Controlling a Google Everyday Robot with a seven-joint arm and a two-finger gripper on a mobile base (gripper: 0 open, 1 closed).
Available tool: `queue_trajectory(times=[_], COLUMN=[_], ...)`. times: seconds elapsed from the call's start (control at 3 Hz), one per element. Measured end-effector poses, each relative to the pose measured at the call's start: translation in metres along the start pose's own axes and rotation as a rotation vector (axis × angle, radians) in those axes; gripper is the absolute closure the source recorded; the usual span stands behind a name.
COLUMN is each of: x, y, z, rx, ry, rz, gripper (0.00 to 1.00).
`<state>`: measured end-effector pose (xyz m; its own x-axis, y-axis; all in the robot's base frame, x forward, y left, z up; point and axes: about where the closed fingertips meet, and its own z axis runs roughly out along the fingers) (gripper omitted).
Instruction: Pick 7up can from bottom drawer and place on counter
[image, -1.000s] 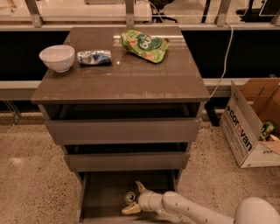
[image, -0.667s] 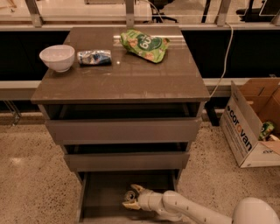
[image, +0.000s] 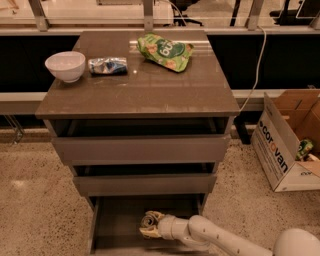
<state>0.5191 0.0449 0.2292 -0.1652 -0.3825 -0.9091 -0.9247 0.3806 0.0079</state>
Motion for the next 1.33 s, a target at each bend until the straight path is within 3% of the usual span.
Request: queue_trajectory(times=[0.33,0.67,1.0,1.33], x=[-0.053,-0.153,-0.248,-0.329], y=[0.005,0.004,-0.013,-0.038], z=[-0.027,-0.092,-0.156,-0.207], rx=[-0.038,-0.068,-0.086,-0.087], ry=[-0.086,-0.183,-0.218,-0.201], rz=[-0.025,-0.108,-0.188,-0.275], gripper=[1.00,1.00,1.00,1.00])
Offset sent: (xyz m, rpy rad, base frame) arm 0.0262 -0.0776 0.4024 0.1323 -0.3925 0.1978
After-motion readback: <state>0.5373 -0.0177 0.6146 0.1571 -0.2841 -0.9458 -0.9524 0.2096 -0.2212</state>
